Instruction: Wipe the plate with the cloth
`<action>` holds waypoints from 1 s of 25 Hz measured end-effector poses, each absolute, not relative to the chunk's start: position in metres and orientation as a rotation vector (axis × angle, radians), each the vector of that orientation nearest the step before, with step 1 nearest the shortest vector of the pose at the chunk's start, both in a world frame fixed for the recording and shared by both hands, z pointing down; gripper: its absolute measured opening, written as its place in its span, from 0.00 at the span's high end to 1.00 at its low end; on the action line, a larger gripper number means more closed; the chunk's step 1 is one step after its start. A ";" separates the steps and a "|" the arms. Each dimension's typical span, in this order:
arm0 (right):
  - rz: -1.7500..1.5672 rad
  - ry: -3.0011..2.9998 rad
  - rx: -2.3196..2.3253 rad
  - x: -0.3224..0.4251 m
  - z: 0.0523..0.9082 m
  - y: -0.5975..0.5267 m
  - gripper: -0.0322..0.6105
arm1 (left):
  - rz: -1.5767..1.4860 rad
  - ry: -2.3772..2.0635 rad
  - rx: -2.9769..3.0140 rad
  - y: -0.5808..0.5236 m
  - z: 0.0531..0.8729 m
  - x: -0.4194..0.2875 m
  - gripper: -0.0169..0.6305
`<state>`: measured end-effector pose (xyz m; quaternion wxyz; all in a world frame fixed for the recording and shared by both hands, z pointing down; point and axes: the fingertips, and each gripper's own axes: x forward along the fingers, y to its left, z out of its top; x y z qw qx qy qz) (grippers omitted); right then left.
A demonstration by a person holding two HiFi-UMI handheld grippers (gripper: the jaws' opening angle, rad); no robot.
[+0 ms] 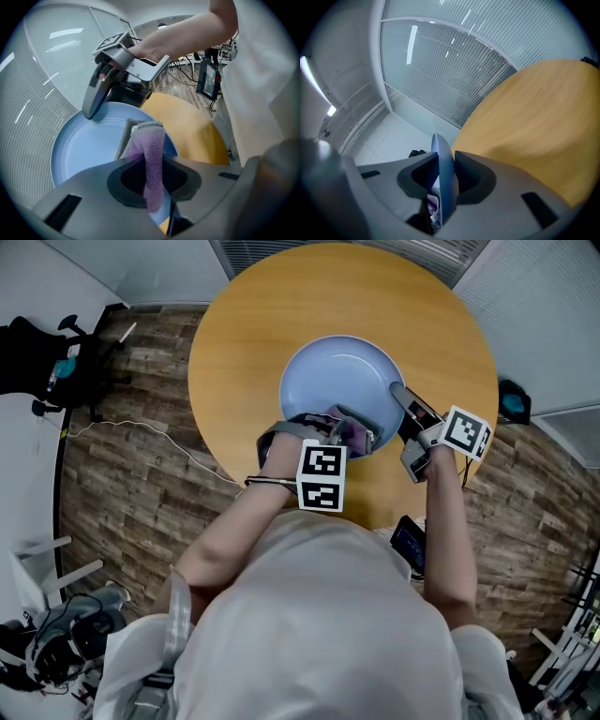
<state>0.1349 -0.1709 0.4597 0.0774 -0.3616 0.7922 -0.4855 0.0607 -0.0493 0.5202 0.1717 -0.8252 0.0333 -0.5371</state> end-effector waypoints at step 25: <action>-1.520 2.480 -1.176 0.152 0.490 -0.147 0.80 | -1.778 0.018 -2.242 -0.028 0.568 0.020 0.86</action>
